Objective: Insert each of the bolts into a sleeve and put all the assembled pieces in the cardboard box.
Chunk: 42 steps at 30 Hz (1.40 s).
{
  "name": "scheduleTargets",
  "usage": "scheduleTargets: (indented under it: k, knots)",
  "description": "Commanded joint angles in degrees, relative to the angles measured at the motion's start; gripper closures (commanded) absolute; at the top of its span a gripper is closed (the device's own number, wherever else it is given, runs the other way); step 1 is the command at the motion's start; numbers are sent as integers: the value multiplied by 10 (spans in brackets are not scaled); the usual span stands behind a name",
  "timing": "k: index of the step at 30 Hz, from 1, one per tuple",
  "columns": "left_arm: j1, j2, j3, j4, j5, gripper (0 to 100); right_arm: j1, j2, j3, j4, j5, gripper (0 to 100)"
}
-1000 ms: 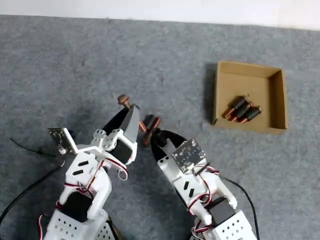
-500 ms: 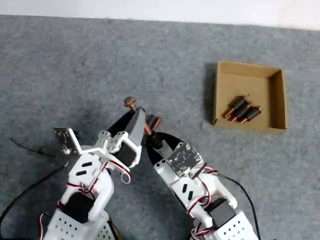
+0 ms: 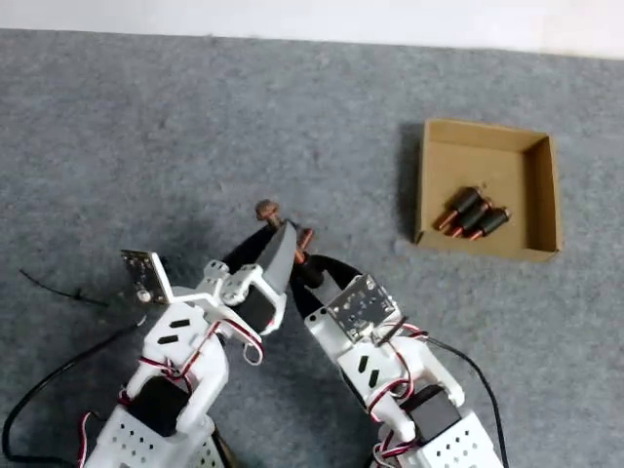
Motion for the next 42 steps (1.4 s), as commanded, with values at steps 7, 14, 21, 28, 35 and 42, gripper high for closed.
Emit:
scheduleTargets:
  k: [7,14,21,28,35,42]
  knots:
    - [19,-10,20,-11,-32,994,15,-9,-10,-1,4,995]
    - [19,-10,29,-12,-33,994,15,-9,5,-2,4,995]
    - [19,-9,30,18,-33,993,15,-9,7,-2,4,995]
    - [24,-9,30,56,-47,993,19,-9,7,-2,4,995]
    - [72,-9,30,90,-102,993,35,-9,7,-3,4,995]
    - [33,-10,30,90,-102,956,35,-9,9,-3,4,995]
